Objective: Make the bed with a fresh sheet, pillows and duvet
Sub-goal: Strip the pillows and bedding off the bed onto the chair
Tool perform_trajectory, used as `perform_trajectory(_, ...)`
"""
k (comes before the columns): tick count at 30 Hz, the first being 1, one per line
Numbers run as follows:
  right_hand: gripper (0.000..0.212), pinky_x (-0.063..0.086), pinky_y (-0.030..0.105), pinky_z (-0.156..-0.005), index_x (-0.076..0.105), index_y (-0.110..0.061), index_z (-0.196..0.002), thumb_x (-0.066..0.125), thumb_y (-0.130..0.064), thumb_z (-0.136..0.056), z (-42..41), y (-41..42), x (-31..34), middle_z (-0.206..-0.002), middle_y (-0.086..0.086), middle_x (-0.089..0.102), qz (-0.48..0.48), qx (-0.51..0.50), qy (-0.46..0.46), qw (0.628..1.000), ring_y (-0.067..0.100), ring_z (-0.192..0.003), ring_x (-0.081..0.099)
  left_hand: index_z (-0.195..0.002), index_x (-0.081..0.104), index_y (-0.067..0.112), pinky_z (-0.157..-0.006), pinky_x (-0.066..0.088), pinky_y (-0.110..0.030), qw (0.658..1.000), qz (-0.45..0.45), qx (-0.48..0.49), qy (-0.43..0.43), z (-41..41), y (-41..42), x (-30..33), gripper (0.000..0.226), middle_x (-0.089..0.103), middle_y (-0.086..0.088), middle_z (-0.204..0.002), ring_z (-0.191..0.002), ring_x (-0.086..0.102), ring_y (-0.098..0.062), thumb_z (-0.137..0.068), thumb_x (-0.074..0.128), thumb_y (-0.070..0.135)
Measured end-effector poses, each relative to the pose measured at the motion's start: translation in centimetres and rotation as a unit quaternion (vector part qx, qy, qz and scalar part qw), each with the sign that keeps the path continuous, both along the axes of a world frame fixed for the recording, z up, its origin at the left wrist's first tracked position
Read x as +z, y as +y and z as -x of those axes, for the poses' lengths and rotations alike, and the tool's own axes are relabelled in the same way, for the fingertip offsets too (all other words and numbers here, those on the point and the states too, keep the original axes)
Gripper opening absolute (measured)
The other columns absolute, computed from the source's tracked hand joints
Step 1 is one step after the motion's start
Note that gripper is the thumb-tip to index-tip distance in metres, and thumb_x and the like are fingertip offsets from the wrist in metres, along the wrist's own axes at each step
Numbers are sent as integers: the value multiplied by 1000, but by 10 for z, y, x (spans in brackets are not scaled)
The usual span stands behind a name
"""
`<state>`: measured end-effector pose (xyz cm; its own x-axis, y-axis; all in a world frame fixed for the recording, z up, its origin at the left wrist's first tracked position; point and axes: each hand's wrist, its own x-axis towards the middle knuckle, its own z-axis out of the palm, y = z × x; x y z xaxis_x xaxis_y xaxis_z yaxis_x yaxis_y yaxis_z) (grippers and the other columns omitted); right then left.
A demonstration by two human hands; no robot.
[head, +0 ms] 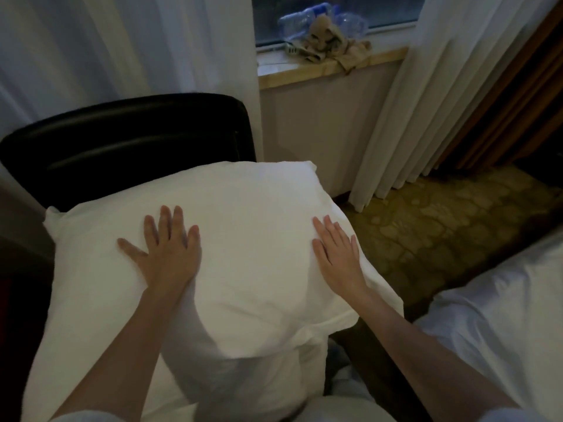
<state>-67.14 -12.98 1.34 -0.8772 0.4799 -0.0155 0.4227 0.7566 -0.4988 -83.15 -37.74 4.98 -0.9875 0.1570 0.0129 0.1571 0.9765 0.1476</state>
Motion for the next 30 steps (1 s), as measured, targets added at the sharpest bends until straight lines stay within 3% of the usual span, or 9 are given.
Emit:
perform_trajectory(8, 51, -7, 46, -119, 8, -34, -153, 13, -44, -103, -63, 39, -9, -161, -8, 8, 56, -32, -99, 993, 13, -148, 0, -150, 24, 31, -110, -7, -65, 999, -35, 6, 20, -9, 6, 9, 54, 15, 7, -159, -147, 8, -20, -98, 32, 44)
perform_trajectory(13, 51, 2, 44, -119, 18, -32, -152, 23, -45, -103, -100, 95, -19, -160, 4, 13, 96, -33, -171, 980, 24, -148, -2, -146, 32, 9, -106, 14, -66, 992, -48, -64, 95, -15, 39, 17, 55, 39, -21, -143, -131, 32, -44, -95, 52, 21)
perform_trajectory(16, 51, 9, 42, -120, 26, -28, -150, 37, -39, -102, -120, 133, -18, -158, 3, 22, 132, -64, -154, 977, 25, -148, 3, -145, 34, 2, -104, 24, -61, 983, -72, -150, 77, -27, 103, 21, 57, 49, -30, -131, -122, 44, -46, -93, 55, 16)
perform_trajectory(19, 50, 12, 38, -118, 30, -23, -149, 40, -36, -102, -145, 175, -15, -156, 0, 28, 143, -85, -152, 974, 22, -148, 7, -148, 29, 7, -107, 28, -53, 969, -117, -219, -10, -52, 194, 24, 58, 52, -25, -131, -119, 48, -42, -96, 52, 20)
perform_trajectory(22, 49, 17, 36, -116, 33, -20, -148, 39, -36, -102, -177, 217, -13, -154, 2, 31, 169, -120, -165, 964, 21, -147, 11, -151, 21, 21, -108, 34, -40, 935, -190, -264, -140, -87, 281, 23, 60, 46, -8, -144, -128, 46, -26, -98, 49, 29)
perform_trajectory(25, 50, 24, 35, -113, 33, -17, -148, 40, -35, -102, -213, 252, -11, -147, 7, 41, 204, -166, -170, 950, 24, -144, 22, -150, 24, 24, -103, 38, -33, 887, -236, -288, -273, -122, 352, 15, 56, 48, -2, -141, -127, 46, -19, -99, 47, 30)
perform_trajectory(28, 48, 32, 28, -105, 37, -12, -145, 42, -31, -102, -248, 276, -8, -143, 12, 47, 236, -232, -137, 934, 23, -132, 41, -146, 32, 26, -102, 40, -33, 835, -217, -314, -395, -155, 408, 4, 50, 49, 4, -135, -128, 45, -17, -99, 46, 34)
perform_trajectory(30, 47, 33, 25, -101, 37, -14, -145, 41, -33, -102, -268, 286, -7, -146, 7, 44, 265, -274, -120, 917, 20, -132, 43, -141, 41, 27, -99, 39, -32, 806, -210, -312, -457, -176, 437, -3, 44, 49, 10, -127, -127, 44, -16, -99, 46, 37)
